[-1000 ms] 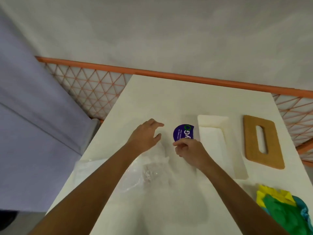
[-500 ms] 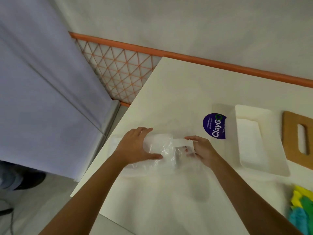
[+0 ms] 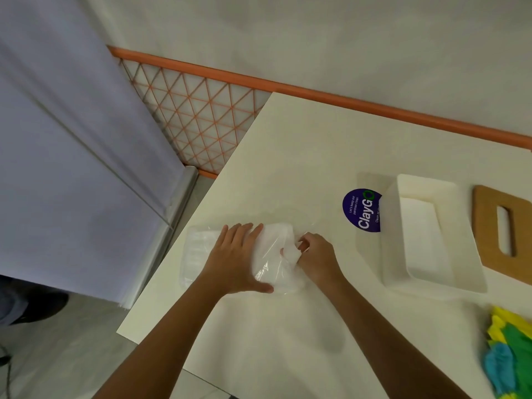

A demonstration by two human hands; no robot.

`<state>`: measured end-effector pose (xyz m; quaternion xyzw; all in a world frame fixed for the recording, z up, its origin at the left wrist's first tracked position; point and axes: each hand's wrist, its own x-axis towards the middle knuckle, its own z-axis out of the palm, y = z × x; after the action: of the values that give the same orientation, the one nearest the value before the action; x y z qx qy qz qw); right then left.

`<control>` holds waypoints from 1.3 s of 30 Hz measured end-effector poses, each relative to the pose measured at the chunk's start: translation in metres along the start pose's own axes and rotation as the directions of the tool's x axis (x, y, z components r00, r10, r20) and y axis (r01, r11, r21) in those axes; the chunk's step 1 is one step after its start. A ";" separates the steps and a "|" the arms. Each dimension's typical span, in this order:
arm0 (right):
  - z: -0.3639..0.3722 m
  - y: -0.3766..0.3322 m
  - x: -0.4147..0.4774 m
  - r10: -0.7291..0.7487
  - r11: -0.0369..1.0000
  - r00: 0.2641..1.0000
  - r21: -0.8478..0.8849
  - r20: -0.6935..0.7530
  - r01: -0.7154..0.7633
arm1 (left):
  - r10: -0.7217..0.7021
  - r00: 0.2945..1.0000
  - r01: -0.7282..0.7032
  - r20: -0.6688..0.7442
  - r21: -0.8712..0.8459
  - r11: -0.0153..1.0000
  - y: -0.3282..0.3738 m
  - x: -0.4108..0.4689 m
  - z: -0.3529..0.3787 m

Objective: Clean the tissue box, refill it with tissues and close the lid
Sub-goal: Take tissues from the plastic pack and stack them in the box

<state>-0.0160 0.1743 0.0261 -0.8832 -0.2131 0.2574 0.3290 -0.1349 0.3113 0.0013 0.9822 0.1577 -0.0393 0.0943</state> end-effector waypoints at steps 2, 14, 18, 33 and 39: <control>0.003 0.000 0.002 0.070 0.996 0.997 0.061 0.023 -0.071 | -0.003 1.000 0.003 0.003 0.009 1.000 -0.001 0.000 0.002; 0.005 -0.012 -0.005 0.220 0.962 0.974 0.177 -0.050 -0.208 | -0.039 0.999 0.039 -0.017 -0.002 0.999 0.004 0.001 0.006; 0.003 -0.015 -0.005 0.197 0.966 0.979 0.179 -0.045 -0.186 | -0.055 0.998 0.055 0.018 0.024 0.998 0.005 0.002 0.005; -0.004 -0.017 -0.003 0.307 0.875 0.951 0.381 0.038 -0.298 | -0.061 0.997 0.061 0.051 0.014 0.998 0.009 0.000 -0.002; -0.016 -0.015 0.005 0.206 0.907 0.957 0.328 0.203 -0.264 | -0.052 0.999 0.052 0.013 -0.054 0.997 0.008 -0.002 -0.006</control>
<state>-0.0062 0.1800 0.0451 -0.8050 -0.0817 0.4009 0.4296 -0.1337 0.3050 0.0084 0.9746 0.1837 -0.0432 0.1211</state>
